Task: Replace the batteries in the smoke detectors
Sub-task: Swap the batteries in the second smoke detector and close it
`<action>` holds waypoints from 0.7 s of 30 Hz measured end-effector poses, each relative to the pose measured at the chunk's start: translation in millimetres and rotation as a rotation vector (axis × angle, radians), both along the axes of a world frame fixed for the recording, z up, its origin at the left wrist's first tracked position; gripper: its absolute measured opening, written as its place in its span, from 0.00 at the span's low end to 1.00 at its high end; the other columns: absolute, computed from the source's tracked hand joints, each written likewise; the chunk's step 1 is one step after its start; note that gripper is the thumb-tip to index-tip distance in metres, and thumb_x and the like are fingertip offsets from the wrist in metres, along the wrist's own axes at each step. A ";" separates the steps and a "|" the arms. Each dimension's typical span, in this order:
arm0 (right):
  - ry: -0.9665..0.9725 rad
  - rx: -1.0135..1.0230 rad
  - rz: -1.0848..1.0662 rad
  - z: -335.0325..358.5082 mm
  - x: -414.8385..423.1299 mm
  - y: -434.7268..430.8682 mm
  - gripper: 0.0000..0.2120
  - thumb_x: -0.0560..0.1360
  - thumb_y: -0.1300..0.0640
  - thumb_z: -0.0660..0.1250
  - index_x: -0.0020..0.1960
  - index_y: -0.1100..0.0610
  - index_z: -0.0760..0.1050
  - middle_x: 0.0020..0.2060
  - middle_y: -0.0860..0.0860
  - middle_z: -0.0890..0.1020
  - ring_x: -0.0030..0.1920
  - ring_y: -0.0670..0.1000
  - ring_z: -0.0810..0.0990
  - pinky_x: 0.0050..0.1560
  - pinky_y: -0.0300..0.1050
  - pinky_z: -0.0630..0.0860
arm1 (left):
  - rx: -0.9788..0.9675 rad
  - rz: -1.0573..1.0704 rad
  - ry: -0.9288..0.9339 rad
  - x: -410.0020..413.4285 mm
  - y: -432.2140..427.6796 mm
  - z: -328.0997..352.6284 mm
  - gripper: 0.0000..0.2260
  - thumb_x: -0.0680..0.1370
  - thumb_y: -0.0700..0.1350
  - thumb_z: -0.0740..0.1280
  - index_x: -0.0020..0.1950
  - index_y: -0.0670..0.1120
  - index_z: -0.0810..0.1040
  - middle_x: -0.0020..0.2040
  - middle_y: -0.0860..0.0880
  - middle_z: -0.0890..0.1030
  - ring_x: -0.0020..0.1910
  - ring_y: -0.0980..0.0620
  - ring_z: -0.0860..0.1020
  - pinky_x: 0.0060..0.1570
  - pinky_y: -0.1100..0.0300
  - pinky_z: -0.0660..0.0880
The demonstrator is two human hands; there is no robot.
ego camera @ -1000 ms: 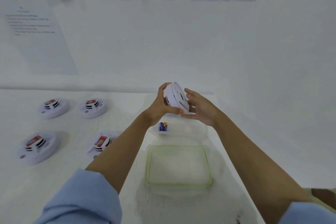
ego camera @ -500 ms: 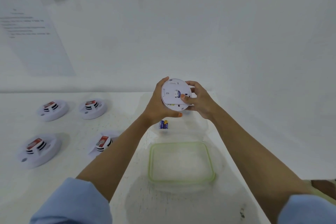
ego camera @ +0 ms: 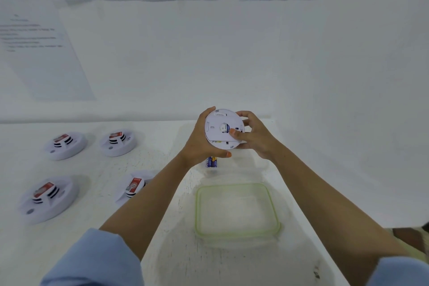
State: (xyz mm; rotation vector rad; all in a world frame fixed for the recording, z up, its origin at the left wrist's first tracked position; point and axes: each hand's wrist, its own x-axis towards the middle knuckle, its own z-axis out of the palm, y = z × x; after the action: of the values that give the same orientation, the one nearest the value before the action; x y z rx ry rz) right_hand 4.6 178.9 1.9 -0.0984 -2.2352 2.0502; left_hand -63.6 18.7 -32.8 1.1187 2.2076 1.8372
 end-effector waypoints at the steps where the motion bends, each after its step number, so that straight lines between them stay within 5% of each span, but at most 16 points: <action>1: -0.004 -0.002 0.001 -0.4 0.6 -0.5 0.22 0.72 0.61 0.70 0.62 0.53 0.65 0.54 0.55 0.71 0.50 0.49 0.76 0.38 0.45 0.83 | 0.007 0.002 -0.003 0.4 0.1 -0.5 0.51 0.52 0.46 0.80 0.70 0.47 0.58 0.66 0.49 0.68 0.64 0.54 0.69 0.59 0.61 0.74; 6: -0.019 0.097 -0.002 3.4 1.3 -1.3 0.23 0.72 0.58 0.70 0.64 0.52 0.64 0.59 0.56 0.70 0.52 0.53 0.76 0.43 0.44 0.82 | 0.022 0.017 0.012 1.2 0.6 0.8 0.48 0.52 0.49 0.78 0.68 0.47 0.59 0.63 0.51 0.69 0.61 0.57 0.71 0.56 0.67 0.74; 9: 0.161 0.463 -0.061 8.9 1.5 -2.4 0.30 0.68 0.55 0.74 0.66 0.49 0.64 0.59 0.50 0.67 0.55 0.49 0.71 0.49 0.33 0.72 | 0.026 0.021 0.017 1.5 -0.4 3.3 0.48 0.52 0.46 0.78 0.68 0.46 0.60 0.64 0.48 0.69 0.61 0.55 0.71 0.55 0.67 0.74; 13: 0.255 0.871 0.006 19.2 1.5 -4.3 0.34 0.64 0.53 0.77 0.66 0.49 0.67 0.61 0.49 0.65 0.59 0.49 0.65 0.60 0.44 0.67 | 0.024 -0.012 0.006 0.0 -3.3 5.1 0.46 0.52 0.45 0.78 0.67 0.48 0.60 0.62 0.54 0.70 0.58 0.65 0.72 0.53 0.69 0.73; 16: 0.240 0.943 0.013 25.5 0.1 -5.8 0.34 0.62 0.52 0.77 0.66 0.49 0.67 0.59 0.48 0.66 0.56 0.47 0.64 0.61 0.45 0.66 | 0.010 -0.021 0.000 -2.7 -5.1 5.9 0.46 0.54 0.40 0.77 0.68 0.47 0.59 0.62 0.54 0.70 0.57 0.67 0.72 0.53 0.70 0.73; 21: 0.258 0.963 0.030 31.6 -1.8 -9.6 0.33 0.62 0.52 0.77 0.64 0.49 0.69 0.54 0.44 0.64 0.54 0.46 0.64 0.57 0.42 0.65 | 0.007 -0.029 -0.002 -1.7 -9.0 9.3 0.45 0.53 0.47 0.77 0.66 0.49 0.61 0.61 0.56 0.70 0.58 0.65 0.72 0.53 0.69 0.73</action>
State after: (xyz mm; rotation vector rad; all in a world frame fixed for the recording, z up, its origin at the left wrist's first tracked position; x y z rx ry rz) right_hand 2.8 169.2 33.5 0.2611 -2.7438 0.7424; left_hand -65.3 9.7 -23.5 1.1435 2.1746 1.8348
